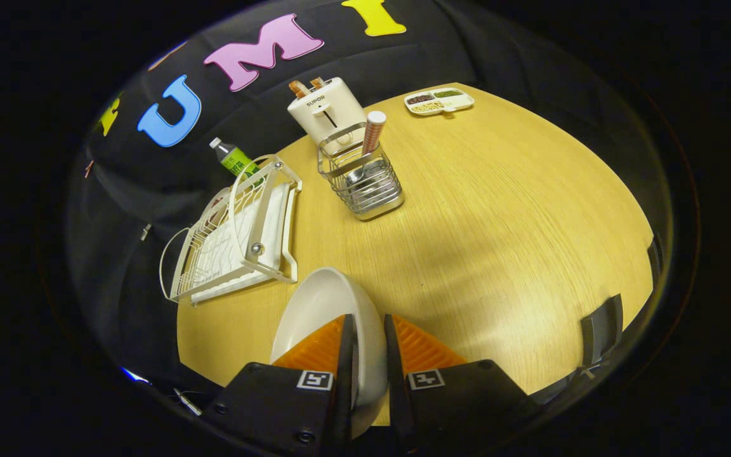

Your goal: Take the plate from the dish rack, then take the spoon from the basket and place it into the plate.

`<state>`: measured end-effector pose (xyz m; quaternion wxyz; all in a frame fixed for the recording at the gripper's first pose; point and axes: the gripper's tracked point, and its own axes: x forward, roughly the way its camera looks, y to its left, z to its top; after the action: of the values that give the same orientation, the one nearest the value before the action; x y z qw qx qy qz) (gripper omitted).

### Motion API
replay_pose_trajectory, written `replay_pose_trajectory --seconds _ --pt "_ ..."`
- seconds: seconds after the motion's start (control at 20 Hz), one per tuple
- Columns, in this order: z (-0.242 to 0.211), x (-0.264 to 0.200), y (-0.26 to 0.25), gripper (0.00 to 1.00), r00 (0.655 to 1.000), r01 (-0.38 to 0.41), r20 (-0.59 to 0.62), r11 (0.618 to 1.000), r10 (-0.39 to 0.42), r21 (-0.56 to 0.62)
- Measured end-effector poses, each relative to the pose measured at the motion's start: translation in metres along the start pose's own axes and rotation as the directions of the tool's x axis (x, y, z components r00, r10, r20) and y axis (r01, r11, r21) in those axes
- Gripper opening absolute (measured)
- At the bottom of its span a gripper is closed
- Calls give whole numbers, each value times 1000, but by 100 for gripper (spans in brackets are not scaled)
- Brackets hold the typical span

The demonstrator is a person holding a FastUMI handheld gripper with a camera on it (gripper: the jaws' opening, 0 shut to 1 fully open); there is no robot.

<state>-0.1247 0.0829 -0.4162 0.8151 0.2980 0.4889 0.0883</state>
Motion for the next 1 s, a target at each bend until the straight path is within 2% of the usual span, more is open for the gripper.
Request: replay_pose_trajectory --seconds 0.15,0.3,0.4,0.55,0.65,0.85,1.0 --pt "0 5 -9 40 997 70 -5 997 -71 -32" --pt "4 7 -27 42 986 165 6 981 -166 -98" --pt "7 4 -26 45 985 173 19 980 -172 -98" --pt "14 -2 -30 72 980 197 41 975 -194 -104" --pt "20 -11 -31 84 977 208 63 971 -202 -113" --pt "46 -38 -19 93 975 197 140 967 -175 -163" --pt "86 -63 -1 93 969 174 218 951 -119 -254"
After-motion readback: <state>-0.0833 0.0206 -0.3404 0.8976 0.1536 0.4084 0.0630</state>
